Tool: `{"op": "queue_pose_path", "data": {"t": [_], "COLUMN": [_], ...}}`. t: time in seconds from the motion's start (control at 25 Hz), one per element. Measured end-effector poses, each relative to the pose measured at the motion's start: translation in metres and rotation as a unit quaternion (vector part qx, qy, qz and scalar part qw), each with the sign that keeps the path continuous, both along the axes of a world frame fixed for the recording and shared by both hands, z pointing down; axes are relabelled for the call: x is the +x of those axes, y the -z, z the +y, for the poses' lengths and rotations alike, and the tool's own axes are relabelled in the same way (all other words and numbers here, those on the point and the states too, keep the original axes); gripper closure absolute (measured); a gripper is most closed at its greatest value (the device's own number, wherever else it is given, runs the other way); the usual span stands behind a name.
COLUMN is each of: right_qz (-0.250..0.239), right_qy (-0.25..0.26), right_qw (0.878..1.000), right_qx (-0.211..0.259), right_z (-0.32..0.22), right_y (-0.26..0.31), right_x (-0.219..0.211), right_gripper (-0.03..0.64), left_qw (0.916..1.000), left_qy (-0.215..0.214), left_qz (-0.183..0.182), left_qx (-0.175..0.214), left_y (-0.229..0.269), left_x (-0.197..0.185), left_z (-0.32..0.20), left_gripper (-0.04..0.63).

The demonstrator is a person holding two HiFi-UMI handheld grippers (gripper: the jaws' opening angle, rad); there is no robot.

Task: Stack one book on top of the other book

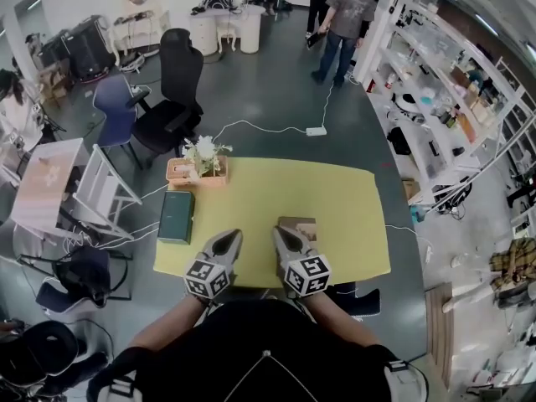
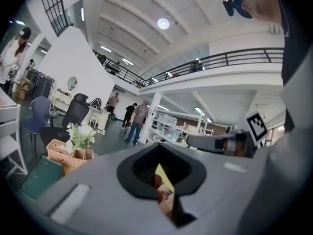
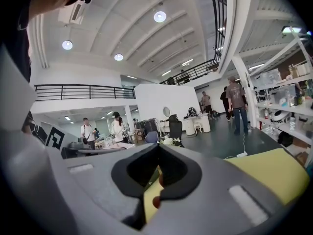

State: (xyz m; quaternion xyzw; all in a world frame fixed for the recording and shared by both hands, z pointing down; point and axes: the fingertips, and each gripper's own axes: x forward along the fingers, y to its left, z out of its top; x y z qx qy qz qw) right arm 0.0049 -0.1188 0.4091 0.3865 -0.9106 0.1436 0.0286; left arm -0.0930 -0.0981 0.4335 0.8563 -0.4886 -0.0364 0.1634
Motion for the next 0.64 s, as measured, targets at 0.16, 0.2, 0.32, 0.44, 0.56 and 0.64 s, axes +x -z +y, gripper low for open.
{"op": "queue_pose_path", "data": {"t": [0.16, 0.2, 0.32, 0.44, 0.56, 0.64], "right_qz": [-0.001, 0.001, 0.008, 0.011, 0.015, 0.018], "right_qy": [-0.007, -0.008, -0.009, -0.008, -0.008, -0.008], "right_qw": [1.0, 1.0, 1.0, 1.0, 1.0, 1.0], "right_qx": [0.0, 0.001, 0.004, 0.007, 0.009, 0.01], "right_z": [0.0001, 0.0007, 0.003, 0.0048, 0.0056, 0.0059], "right_y": [-0.0009, -0.0006, -0.0002, -0.0008, -0.0007, -0.001], "right_x": [0.0034, 0.0041, 0.0051, 0.0041, 0.0035, 0.0034], "right_gripper": [0.614, 0.614, 0.614, 0.614, 0.614, 0.614], "left_qw": [1.0, 1.0, 1.0, 1.0, 1.0, 1.0], "left_qy": [-0.005, -0.006, -0.007, -0.008, -0.007, -0.007], "left_qz": [-0.002, -0.002, -0.003, -0.004, -0.003, -0.002], "left_qx": [0.002, 0.002, 0.001, 0.001, 0.0, -0.001], "left_y": [0.0012, 0.0023, 0.0037, 0.0033, 0.0035, 0.0032], "left_x": [0.0023, 0.0029, 0.0039, 0.0039, 0.0039, 0.004], "left_z": [-0.001, -0.001, -0.0005, 0.0008, 0.0016, 0.0021], "left_gripper": [0.588, 0.588, 0.588, 0.588, 0.588, 0.588]}}
